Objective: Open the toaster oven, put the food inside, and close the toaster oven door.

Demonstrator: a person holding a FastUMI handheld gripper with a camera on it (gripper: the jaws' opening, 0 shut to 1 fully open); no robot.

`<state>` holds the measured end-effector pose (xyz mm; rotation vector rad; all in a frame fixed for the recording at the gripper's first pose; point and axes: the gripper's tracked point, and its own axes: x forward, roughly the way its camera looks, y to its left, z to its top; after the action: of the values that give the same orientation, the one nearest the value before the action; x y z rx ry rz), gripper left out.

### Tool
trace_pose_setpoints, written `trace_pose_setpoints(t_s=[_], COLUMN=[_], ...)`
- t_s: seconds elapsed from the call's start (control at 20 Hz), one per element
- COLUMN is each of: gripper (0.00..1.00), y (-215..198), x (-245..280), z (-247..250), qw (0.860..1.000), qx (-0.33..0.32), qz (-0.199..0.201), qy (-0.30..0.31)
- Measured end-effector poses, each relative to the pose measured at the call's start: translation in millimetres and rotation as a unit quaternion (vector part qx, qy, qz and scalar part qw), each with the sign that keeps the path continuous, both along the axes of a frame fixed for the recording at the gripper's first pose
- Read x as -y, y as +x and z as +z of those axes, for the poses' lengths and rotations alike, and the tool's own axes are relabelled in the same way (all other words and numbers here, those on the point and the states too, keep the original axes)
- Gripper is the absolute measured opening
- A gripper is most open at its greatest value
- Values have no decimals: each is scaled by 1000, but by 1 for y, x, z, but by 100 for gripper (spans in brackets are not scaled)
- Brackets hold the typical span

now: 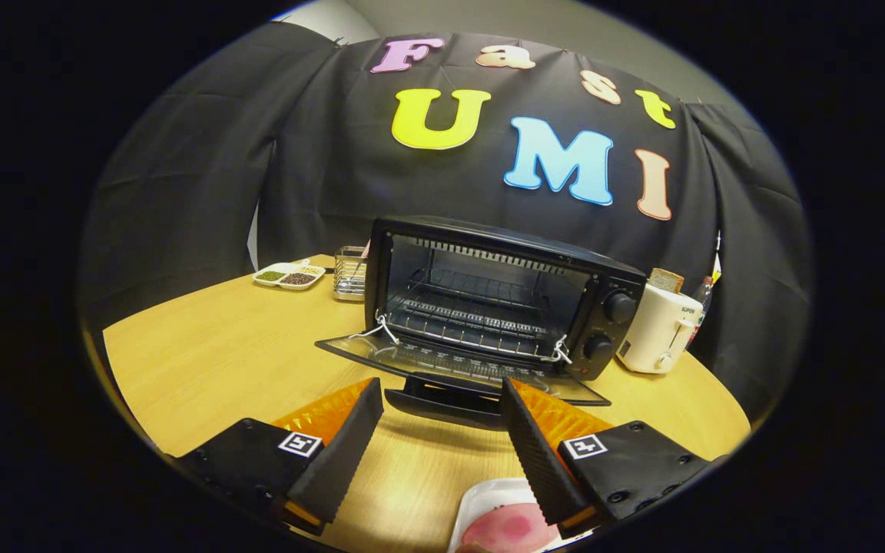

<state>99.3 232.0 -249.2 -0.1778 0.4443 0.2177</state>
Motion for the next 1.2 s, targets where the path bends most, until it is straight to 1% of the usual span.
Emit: trace_pose_setpoints(t_s=[0.25, 0.5, 0.65, 0.8, 0.85, 0.95, 1.05, 1.2], gripper=[98, 98, 98, 98, 98, 98, 98, 98], y=[-30, -60, -65, -64, -64, -65, -68, -71], x=[26, 55, 79, 108, 118, 128, 141, 155], z=[12, 24, 36, 34, 31, 22, 13, 1], qw=[1000, 998, 997, 995, 993, 986, 976, 959], qx=[-17, -52, -50, -73, -89, -140, -191, -253], qz=[-17, -15, -9, -17, -18, -3, 13, 27], qy=[18, 43, 50, 64, 71, 90, 103, 127])
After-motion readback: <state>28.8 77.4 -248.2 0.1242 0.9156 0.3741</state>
